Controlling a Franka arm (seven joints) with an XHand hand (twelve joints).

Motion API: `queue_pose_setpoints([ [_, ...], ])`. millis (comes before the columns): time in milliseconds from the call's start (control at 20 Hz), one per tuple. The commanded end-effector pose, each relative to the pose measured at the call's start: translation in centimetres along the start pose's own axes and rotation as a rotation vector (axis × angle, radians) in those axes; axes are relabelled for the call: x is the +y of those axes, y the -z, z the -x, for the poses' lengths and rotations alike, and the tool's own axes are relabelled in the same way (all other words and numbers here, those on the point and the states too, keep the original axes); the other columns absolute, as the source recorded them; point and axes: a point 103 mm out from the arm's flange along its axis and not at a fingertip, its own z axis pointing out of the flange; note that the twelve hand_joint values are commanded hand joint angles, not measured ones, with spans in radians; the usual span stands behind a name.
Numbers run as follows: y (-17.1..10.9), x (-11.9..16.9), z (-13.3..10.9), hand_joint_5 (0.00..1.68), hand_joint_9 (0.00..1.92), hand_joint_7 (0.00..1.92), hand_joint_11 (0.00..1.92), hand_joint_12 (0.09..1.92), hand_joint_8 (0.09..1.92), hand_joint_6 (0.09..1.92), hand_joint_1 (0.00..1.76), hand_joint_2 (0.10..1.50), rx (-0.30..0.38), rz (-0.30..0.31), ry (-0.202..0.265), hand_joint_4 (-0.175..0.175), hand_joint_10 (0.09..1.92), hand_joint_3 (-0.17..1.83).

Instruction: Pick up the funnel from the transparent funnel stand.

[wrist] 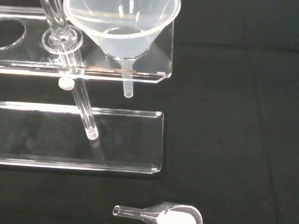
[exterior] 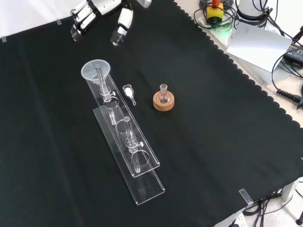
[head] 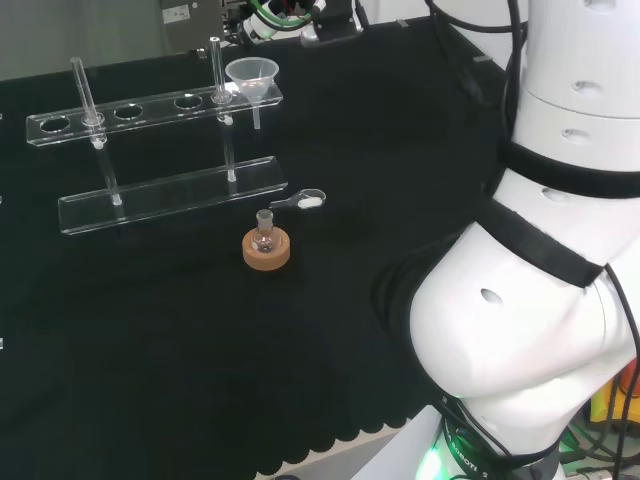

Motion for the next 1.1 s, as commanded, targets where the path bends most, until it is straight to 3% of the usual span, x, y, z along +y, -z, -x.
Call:
queue_pose_setpoints([
  [50,-1.0,1.5,-1.9,0.15,0.19,0.0,0.08,1.5,0.63,0.09,0.52,0.92,-0.046,-0.115,0.023,-0.048,0.79,0.18],
  [450,-1.8,2.2,-3.0,0.01,0.01,0.0,0.12,1.57,0.24,0.09,0.58,0.8,-0.08,-0.198,0.057,-0.036,0.89,0.22],
  [900,-2.3,3.4,-4.0,0.01,0.0,0.0,0.3,1.53,0.24,0.09,0.6,0.75,-0.136,-0.296,0.069,-0.029,0.92,0.27],
  [1100,-2.2,3.6,-4.2,0.02,0.01,0.0,0.33,1.52,0.27,0.09,0.62,0.75,-0.163,-0.282,0.06,-0.026,0.93,0.28],
])
